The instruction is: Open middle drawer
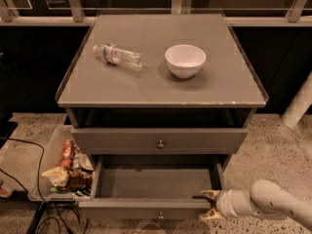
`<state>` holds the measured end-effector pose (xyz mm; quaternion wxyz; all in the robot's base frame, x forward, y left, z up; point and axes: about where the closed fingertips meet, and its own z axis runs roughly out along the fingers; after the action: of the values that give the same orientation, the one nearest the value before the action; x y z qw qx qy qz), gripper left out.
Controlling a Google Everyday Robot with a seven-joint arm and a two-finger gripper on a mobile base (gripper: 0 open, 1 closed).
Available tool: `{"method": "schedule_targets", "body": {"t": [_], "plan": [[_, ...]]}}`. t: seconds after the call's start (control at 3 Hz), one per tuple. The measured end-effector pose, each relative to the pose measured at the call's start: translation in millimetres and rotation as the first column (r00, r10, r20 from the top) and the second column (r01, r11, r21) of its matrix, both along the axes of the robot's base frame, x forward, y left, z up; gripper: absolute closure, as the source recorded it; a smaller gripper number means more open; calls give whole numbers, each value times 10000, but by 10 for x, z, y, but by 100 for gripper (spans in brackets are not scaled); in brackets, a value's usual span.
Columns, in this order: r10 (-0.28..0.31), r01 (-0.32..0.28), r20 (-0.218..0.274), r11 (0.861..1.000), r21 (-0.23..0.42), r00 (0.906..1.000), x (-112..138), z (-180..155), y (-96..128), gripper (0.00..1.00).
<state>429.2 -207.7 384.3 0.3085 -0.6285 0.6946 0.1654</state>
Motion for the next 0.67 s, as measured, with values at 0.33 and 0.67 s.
{"method": "schedule_targets", "body": {"t": [0.33, 0.67], "plan": [[0, 0, -1, 10000, 0, 10000, 0, 26, 0, 63], [132, -132, 48, 9999, -104, 9999, -161, 9, -51, 86]]}}
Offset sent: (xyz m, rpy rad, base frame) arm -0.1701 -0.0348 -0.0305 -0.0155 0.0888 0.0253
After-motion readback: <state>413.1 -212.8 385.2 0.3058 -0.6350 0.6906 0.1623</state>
